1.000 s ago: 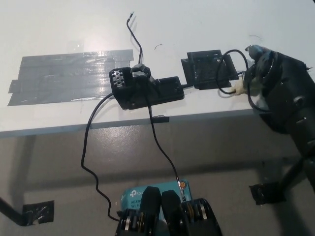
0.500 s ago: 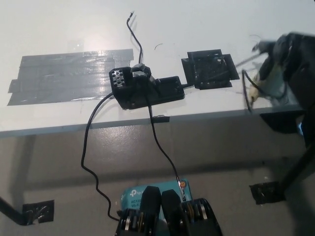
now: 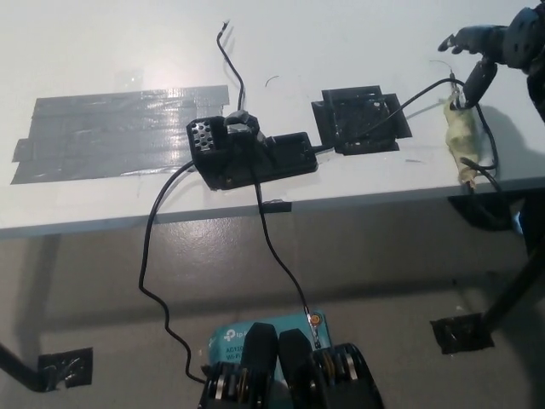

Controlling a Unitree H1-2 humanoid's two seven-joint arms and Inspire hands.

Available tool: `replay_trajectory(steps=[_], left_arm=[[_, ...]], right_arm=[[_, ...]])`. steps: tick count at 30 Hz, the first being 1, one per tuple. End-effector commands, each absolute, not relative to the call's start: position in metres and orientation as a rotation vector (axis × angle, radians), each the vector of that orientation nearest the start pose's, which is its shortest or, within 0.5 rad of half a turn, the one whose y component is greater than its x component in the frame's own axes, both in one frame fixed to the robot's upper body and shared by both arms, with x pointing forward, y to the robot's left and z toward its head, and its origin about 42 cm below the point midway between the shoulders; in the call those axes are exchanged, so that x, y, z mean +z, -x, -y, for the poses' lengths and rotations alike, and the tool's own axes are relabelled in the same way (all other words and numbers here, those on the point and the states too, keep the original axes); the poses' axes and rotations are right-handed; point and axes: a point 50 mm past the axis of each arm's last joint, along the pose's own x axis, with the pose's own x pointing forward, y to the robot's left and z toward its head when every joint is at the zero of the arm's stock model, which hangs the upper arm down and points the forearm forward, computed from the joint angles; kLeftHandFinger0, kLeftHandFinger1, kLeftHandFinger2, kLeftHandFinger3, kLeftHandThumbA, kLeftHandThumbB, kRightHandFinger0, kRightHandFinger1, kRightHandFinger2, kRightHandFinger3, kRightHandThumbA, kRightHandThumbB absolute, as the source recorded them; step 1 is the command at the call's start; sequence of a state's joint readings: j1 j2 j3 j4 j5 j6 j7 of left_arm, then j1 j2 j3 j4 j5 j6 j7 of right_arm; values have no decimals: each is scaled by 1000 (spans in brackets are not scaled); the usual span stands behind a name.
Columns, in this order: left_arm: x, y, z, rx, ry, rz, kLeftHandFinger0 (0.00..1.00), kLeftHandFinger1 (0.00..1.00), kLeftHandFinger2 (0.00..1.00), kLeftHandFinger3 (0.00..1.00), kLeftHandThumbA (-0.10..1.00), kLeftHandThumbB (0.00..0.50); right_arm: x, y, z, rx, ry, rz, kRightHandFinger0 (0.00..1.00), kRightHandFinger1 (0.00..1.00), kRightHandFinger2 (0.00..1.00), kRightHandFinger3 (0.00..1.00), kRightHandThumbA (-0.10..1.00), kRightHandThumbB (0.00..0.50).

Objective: The robot uses its right hand to grab the soldering gun kept on the middle of the table and pulls it out of its base and keep it on the right side of the base

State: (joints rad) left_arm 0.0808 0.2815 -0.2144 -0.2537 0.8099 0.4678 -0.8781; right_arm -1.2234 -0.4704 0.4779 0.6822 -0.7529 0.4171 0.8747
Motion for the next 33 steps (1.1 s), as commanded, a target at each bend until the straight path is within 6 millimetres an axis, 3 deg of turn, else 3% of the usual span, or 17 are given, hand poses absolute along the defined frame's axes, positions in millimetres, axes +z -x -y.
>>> replay_trajectory(steps=[1,5,6,9,12,13,14,16,17,20,21,22,25,28,29,32,33], left_arm=[[96,-226,-237,-747,-866,-625,942,950,992,800,327,18],[96,-223,-241,-743,-863,-624,910,914,970,801,338,18],[96,-222,-242,-741,-865,-625,862,876,946,821,377,21],[96,-219,-242,-736,-856,-633,885,894,966,834,407,21],[94,-216,-241,-728,-840,-636,877,892,967,815,410,33],[94,-216,-240,-726,-841,-640,879,892,974,829,423,48],[93,-216,-239,-726,-841,-641,880,892,974,829,426,49],[93,-217,-241,-721,-826,-644,920,935,1000,788,400,58],[91,-216,-241,-724,-811,-643,926,936,1000,776,394,64],[88,-218,-243,-728,-806,-652,933,937,1000,794,417,74],[89,-220,-246,-728,-802,-650,937,935,1000,803,435,80],[88,-220,-249,-718,-783,-654,915,905,994,819,444,91],[88,-220,-258,-704,-770,-648,926,908,1000,958,513,103],[87,-222,-265,-661,-731,-608,886,856,965,982,469,96],[86,-223,-268,-620,-678,-583,849,829,929,989,383,118],[82,-222,-274,-534,-606,-529,792,784,891,1000,403,131],[81,-222,-276,-529,-601,-526,787,783,890,1000,401,131]], right_arm=[[458,-553,254,354,1396,-387,1000,1000,1000,1000,598,500],[474,-548,269,347,1395,-371,1000,1000,1000,1000,624,500],[480,-542,276,347,1378,-345,1000,1000,1000,1000,701,500],[497,-520,293,355,1338,-242,1000,1000,1000,1000,726,500],[511,-483,313,334,1283,-121,1000,1000,1000,1000,725,500],[516,-450,331,307,1219,-5,1000,1000,1000,1000,668,475],[517,-437,338,293,1202,38,1000,1000,1000,1000,663,476],[512,-394,354,259,1183,131,1000,1000,1000,1000,740,400],[500,-343,372,183,1196,201,1000,1000,1000,1000,826,376],[474,-296,392,98,1119,268,1000,1000,1000,1000,716,332],[460,-280,396,54,1104,276,1000,1000,1000,1000,658,283],[440,-260,399,-18,1048,285,1000,1000,1000,1000,555,264],[363,-219,408,-104,917,125,1000,1000,1000,1000,653,278],[307,-203,405,-60,732,36,1000,1000,1000,1000,515,212],[282,-199,404,-37,713,11,1000,1000,1000,1000,446,191],[228,-196,390,-22,587,-78,1000,1000,1000,1000,395,223],[227,-197,388,-21,585,-76,1000,1000,1000,1000,396,224]])
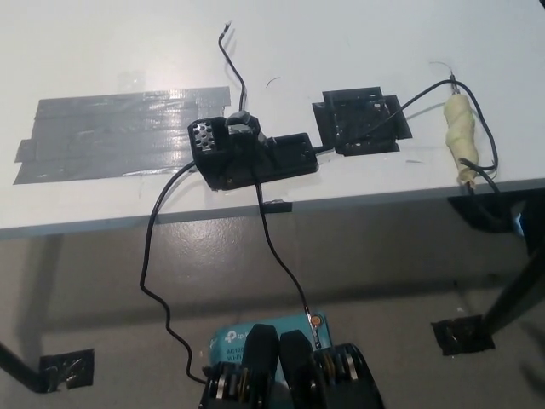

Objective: The robot uses its right hand to grab the soldering gun kept on the middle of the table and pulls it out of its base and keep it on the right side of the base

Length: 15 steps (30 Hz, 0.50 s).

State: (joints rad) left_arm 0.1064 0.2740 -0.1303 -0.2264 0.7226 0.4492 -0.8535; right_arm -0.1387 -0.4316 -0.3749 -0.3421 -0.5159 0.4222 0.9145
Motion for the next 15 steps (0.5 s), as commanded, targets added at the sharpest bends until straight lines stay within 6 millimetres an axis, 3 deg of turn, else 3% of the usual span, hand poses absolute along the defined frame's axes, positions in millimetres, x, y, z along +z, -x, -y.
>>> replay_trajectory(steps=[1,3,6,8,10,15], left_arm=[[81,-223,-278,-524,-598,-524,786,782,889,1000,400,131],[78,-223,-282,-477,-585,-511,771,771,887,1000,446,121],[78,-224,-289,-439,-530,-513,761,767,881,1000,418,136],[77,-224,-290,-430,-511,-504,765,762,888,1000,411,132],[77,-217,-293,-377,-430,-505,758,733,877,1000,391,130],[79,-212,-299,-349,-401,-504,775,739,904,1000,473,141]], right_arm=[[227,-199,385,-18,585,-70,1000,1000,1000,1000,397,225],[187,-210,370,8,606,-94,1000,1000,1000,1000,411,229],[163,-224,359,5,503,-111,1000,1000,1000,1000,383,216],[155,-229,356,-3,504,-107,1000,1000,1000,1000,403,224],[135,-228,351,39,501,-147,1000,1000,1000,1000,466,251],[125,-221,347,92,477,-175,1000,1000,1000,1000,513,293]])
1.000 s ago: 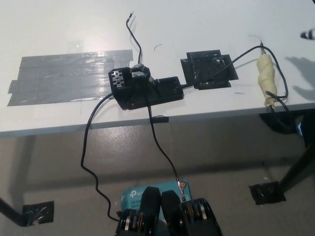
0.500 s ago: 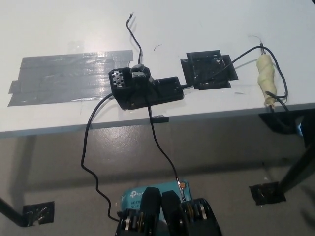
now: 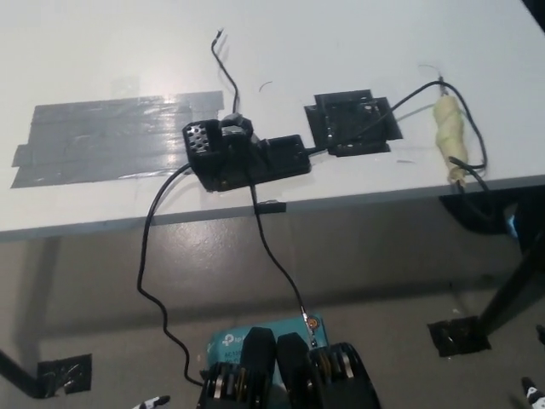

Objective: The robot uses its right hand to grab the soldering gun kept on the middle of the table and pulls it out of its base and keep it on the right side of the base

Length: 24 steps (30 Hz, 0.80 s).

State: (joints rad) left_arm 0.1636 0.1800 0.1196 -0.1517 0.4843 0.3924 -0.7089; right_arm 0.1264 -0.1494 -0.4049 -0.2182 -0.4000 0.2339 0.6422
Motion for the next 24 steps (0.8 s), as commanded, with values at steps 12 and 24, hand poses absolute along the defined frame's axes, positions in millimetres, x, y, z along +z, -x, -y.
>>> replay_trajectory(steps=[12,24], left_arm=[[82,-206,-304,-372,-439,-527,762,758,900,1000,467,168],[79,-206,-310,-354,-404,-510,684,745,856,1000,497,185]], right_arm=[[113,-217,333,220,581,-175,1000,1000,1000,1000,553,309],[111,-220,334,226,568,-181,1000,1000,1000,1000,498,298]])
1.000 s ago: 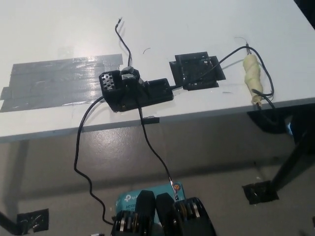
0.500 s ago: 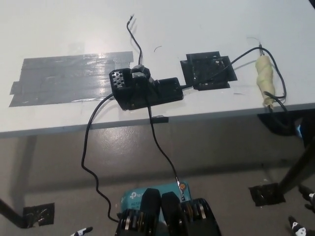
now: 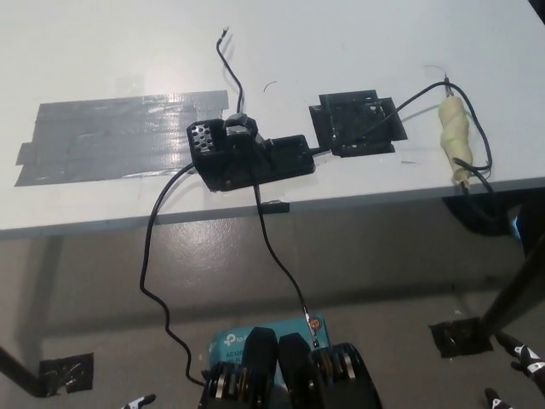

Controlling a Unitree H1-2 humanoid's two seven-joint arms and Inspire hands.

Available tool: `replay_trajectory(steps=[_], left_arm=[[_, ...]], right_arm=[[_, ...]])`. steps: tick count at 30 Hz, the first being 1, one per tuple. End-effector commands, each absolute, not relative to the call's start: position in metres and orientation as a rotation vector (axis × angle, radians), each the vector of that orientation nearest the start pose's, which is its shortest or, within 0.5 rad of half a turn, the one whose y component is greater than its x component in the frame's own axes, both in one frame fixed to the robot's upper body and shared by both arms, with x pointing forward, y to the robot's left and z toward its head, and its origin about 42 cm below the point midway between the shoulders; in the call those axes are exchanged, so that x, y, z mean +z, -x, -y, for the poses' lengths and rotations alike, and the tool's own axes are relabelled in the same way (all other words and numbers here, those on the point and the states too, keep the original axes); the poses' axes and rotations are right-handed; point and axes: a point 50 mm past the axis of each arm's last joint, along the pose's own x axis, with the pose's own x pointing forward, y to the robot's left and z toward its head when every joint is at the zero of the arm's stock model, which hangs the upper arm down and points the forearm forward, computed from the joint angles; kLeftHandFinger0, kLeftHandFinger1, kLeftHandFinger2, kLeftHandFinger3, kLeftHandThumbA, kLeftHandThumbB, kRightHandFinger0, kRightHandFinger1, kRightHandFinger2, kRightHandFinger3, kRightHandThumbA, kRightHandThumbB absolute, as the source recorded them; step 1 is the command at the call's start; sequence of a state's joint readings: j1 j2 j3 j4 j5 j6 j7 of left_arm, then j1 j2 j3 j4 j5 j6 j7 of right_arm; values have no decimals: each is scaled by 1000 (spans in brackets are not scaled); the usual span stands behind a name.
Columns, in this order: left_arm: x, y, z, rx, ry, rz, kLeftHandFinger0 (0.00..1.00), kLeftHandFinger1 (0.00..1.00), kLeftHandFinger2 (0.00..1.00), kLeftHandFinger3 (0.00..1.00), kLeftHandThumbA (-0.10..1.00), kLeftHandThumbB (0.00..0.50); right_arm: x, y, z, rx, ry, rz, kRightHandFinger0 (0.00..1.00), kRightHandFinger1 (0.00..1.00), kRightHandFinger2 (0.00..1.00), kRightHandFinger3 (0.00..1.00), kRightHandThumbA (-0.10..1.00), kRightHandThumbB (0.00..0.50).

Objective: The robot uses its right hand to grab the soldering gun kept on the middle of the table and pulls it out of its base and keep it on the right side of the base

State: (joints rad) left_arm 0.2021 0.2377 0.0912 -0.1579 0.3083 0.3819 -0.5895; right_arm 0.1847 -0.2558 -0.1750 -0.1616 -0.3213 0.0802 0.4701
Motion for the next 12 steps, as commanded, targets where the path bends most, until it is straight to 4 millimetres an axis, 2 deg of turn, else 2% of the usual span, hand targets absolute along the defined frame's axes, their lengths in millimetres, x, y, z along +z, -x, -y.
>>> replay_trajectory(steps=[1,2,3,7,9,12], left_arm=[[79,-206,-310,-360,-410,-512,683,747,862,1000,506,191],[81,-204,-312,-362,-408,-524,696,767,886,1000,526,205],[81,-206,-312,-367,-416,-526,702,784,909,1000,541,212],[80,-200,-313,-375,-436,-548,747,853,967,1000,537,198],[83,-197,-318,-371,-434,-565,758,867,971,1000,507,194],[84,-198,-317,-376,-439,-567,753,845,955,1000,488,186]], right_arm=[[111,-221,333,234,566,-176,1000,1000,1000,1000,499,285],[111,-222,332,246,566,-169,1000,1000,1000,1000,514,298],[112,-223,332,247,567,-167,1000,1000,1000,1000,504,292],[112,-221,329,266,614,-174,1000,1000,1000,1000,523,295],[110,-222,325,294,674,-166,1000,1000,1000,1000,586,295],[111,-219,325,298,712,-163,1000,1000,1000,1000,598,290]])
